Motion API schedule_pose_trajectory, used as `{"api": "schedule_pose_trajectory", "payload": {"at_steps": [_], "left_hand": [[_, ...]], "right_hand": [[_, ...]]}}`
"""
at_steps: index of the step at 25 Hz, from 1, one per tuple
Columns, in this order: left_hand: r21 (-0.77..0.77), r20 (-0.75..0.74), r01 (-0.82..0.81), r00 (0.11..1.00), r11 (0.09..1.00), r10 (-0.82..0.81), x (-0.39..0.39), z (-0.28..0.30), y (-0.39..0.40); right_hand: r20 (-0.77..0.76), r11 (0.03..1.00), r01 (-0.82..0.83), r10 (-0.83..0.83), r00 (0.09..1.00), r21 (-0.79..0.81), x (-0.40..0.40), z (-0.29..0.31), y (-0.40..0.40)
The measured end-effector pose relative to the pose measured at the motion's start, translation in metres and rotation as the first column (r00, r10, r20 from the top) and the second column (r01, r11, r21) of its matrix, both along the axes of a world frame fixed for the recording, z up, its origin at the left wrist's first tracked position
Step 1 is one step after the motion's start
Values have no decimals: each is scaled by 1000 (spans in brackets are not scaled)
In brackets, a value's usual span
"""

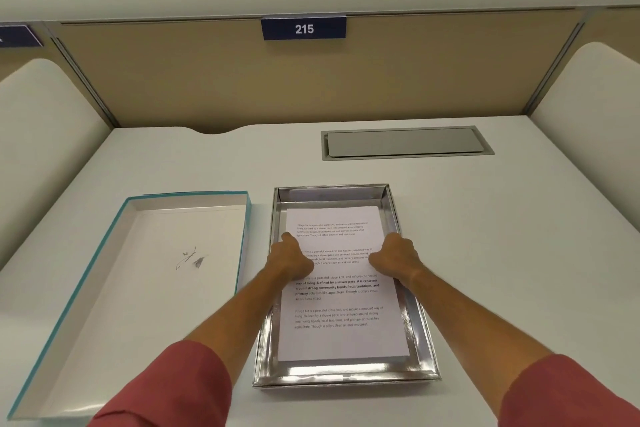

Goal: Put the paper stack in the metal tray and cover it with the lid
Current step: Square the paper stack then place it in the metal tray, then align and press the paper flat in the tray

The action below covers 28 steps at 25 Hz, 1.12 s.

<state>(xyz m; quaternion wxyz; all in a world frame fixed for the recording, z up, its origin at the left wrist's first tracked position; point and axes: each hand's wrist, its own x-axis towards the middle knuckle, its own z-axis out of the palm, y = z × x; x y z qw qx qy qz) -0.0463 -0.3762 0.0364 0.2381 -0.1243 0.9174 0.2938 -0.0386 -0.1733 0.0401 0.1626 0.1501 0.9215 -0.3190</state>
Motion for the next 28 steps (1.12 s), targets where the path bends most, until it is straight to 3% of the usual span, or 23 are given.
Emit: {"api": "schedule_pose_trajectory", "payload": {"at_steps": [6, 13, 20, 28], "left_hand": [[10, -92, 109, 990, 994, -108, 45, -8, -1], [-152, 43, 268, 964, 951, -264, 104, -32, -2], [-308, -17, 329, 936, 893, -351, 123, -49, -1], [-288, -12, 322, 941, 902, -339, 123, -45, -1]], "right_hand": [[-23, 967, -249, 248, 968, -46, 46, 1, 7], [198, 848, -519, 493, 847, 111, 101, -19, 13], [140, 795, -563, 546, 826, 225, 114, -22, 9], [128, 797, -559, 544, 829, 229, 114, -20, 7]]}}
